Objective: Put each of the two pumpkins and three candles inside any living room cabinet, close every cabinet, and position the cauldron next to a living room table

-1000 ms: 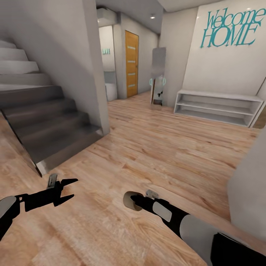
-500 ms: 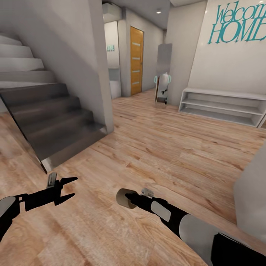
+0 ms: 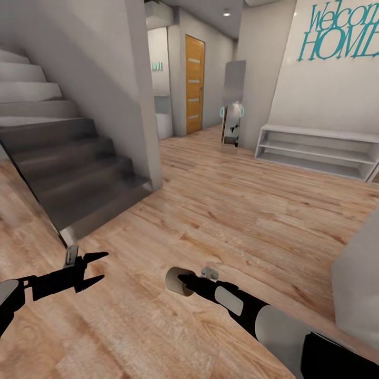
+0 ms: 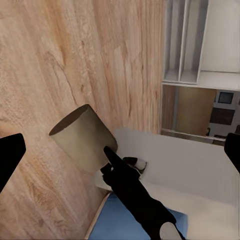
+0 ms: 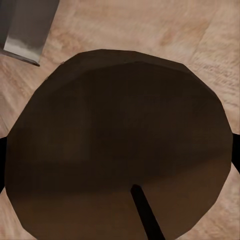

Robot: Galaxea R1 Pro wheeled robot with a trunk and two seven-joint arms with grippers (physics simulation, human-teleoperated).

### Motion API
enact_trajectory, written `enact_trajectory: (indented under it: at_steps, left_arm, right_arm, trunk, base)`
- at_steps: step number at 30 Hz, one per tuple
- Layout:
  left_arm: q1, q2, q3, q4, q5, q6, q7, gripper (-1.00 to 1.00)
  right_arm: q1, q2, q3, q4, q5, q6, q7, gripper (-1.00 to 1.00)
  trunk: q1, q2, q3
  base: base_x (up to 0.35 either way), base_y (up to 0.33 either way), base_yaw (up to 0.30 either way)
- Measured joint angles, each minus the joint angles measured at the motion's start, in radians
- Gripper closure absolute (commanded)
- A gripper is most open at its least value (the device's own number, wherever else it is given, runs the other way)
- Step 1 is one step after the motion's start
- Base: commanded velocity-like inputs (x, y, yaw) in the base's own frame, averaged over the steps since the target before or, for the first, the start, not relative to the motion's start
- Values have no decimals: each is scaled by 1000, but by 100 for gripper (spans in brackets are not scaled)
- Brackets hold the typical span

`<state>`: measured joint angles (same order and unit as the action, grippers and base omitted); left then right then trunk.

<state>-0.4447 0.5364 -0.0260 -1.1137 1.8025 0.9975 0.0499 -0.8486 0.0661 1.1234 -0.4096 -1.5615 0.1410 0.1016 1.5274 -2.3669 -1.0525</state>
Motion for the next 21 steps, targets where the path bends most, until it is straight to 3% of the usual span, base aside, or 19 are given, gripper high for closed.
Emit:
enact_trajectory:
  at_steps: [8, 12, 21]
  left_arm:
    - [0, 16, 1, 20, 23, 0, 0, -100]
    - [0, 19, 1, 36, 38, 0, 0, -100]
    - [0, 20, 0, 38, 40, 0, 0, -100]
  right_arm:
    - [0, 0, 0, 0, 0, -14, -1, 100]
    - [0, 1, 0, 0, 0, -57, -6, 100]
    - [0, 2, 0, -1, 0, -65, -1, 100]
  trunk:
    - [-31, 56, 25]
    - [-46, 84, 38]
    - [-81, 147, 66]
  base:
    - [0, 0, 0]
    - [0, 0, 0]
    - [0, 0, 0]
